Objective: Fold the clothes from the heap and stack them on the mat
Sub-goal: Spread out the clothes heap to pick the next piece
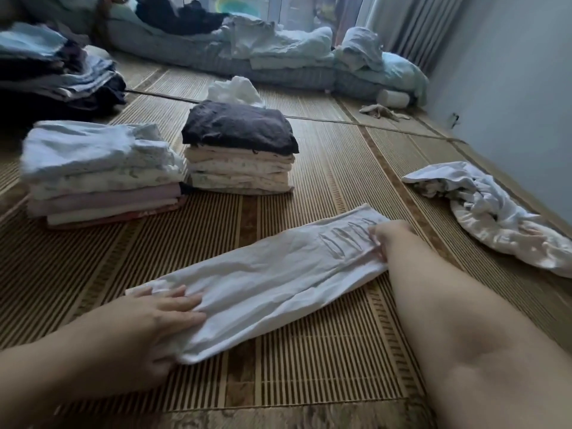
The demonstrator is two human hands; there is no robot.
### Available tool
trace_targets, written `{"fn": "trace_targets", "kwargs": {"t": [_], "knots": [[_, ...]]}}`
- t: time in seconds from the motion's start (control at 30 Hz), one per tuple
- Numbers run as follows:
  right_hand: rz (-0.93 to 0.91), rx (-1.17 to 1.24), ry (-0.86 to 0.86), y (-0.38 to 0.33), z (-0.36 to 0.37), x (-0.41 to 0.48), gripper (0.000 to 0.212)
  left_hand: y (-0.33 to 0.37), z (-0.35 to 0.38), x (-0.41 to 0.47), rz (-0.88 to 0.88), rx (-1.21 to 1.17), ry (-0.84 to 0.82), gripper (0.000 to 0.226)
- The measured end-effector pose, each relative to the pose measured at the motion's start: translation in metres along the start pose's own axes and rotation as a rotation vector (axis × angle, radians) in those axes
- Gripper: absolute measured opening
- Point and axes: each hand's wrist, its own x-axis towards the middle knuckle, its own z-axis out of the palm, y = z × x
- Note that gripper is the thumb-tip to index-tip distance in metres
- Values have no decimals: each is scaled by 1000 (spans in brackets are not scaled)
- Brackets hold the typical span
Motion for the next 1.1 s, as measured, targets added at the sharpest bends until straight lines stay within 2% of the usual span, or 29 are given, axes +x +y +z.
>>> {"fn": "trace_targets", "kwargs": {"t": [0.03, 0.1, 0.13, 0.2, 0.23, 0.33, 0.47, 0.5, 0.63, 0.67, 0.83, 0.93, 1.03, 1.1], "knots": [[48, 3, -17, -2, 1, -1, 53, 0, 0, -1, -25, -12, -5, 66], [93, 132, 68, -10, 0, -7, 59, -2, -2, -3, -71, -50, -6, 55], [61, 89, 60, -12, -2, -9, 57, -2, -4, -5, -83, -104, 0, 47], [-17, -168, 85, -9, -2, -2, 52, -6, -10, -9, -150, -248, 16, 31], [-43, -192, 73, -6, -1, 0, 49, -9, -11, -12, -177, -272, 36, 25], [-18, -155, 82, 1, 1, 0, 47, -15, -7, -20, -151, -261, 113, 22], [7, -206, 178, 6, -3, -4, 68, -13, -11, -23, -177, -326, 123, 35], [-19, -153, 194, 7, -3, -4, 63, -12, -13, -23, -184, -352, 112, 38], [-215, -2, 310, 12, -8, -4, 13, -8, -23, -20, -181, -431, 163, 41], [-236, 29, 322, 11, -9, -6, 10, -7, -23, -21, -174, -442, 180, 44], [-213, 306, 394, 4, -23, -11, 34, -13, -22, -29, -162, -468, 217, 34], [-176, 279, 433, 10, -29, -11, 38, -16, -21, -33, -129, -411, 203, 30], [-67, 206, 312, 20, -32, -9, 45, -17, -12, -34, -79, -316, 95, 27], [-76, 131, 276, 23, -31, -10, 52, -18, -9, -33, -90, -277, 26, 33]]}}
